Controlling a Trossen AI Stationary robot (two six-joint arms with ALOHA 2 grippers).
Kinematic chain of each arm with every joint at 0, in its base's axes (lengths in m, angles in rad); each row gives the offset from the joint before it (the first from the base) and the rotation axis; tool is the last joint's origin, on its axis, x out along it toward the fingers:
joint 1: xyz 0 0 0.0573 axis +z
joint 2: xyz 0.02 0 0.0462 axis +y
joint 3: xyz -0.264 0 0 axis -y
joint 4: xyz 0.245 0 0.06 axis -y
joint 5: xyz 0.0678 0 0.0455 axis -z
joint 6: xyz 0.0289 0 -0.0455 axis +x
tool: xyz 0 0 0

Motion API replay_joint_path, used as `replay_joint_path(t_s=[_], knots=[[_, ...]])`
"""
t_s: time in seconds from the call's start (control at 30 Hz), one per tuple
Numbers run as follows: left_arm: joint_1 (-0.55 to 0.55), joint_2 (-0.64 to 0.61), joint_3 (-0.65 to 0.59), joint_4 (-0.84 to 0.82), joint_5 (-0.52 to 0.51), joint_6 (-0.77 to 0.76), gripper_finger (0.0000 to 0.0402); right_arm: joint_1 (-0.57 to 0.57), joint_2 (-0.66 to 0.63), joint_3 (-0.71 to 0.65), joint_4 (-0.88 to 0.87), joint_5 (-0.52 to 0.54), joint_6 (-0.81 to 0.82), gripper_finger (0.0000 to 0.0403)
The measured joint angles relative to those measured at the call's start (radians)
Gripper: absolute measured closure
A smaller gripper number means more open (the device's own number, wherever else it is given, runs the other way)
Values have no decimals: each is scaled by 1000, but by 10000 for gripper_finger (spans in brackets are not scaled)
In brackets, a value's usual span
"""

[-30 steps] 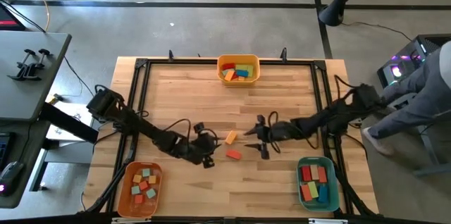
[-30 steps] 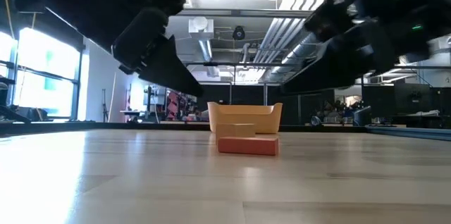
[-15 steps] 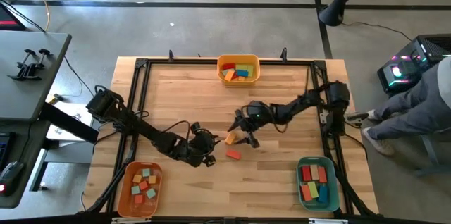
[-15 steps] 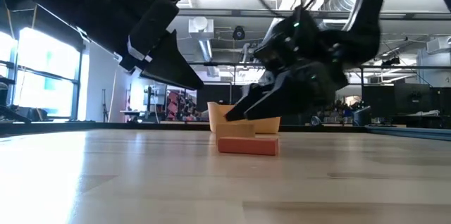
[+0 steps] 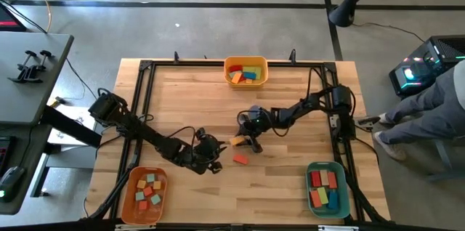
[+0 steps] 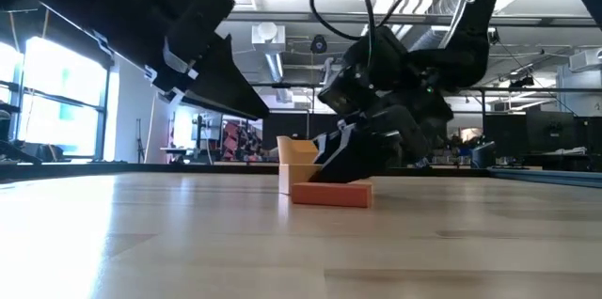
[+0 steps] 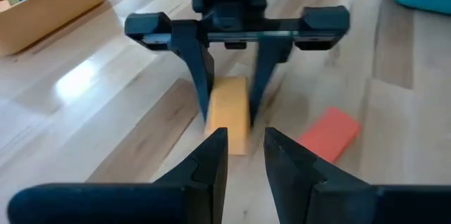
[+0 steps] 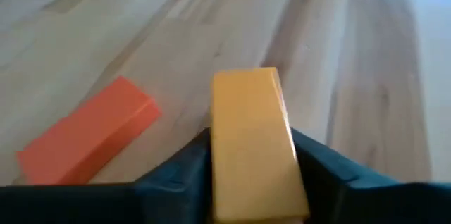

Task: Sort blocks by size
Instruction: Put the large yellow rectangle block into the green bin

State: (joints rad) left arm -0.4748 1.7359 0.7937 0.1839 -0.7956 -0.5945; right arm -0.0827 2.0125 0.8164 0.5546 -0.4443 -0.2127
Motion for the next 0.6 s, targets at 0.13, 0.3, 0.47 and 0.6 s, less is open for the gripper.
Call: replay_joint_path(t_s=[0.13,0.3,0.47,0.6], knots=[[-16,0,0,-1,0,0,323,43,-38,-64,29,158,95,275],[-24,0,0,-5,-31,2,323,182,-229,-219,23,503,229,275],[-23,0,0,-4,-84,44,323,462,-544,-318,-173,932,392,275],[-15,0,0,-1,-106,89,323,744,-729,-217,-633,1229,618,275]])
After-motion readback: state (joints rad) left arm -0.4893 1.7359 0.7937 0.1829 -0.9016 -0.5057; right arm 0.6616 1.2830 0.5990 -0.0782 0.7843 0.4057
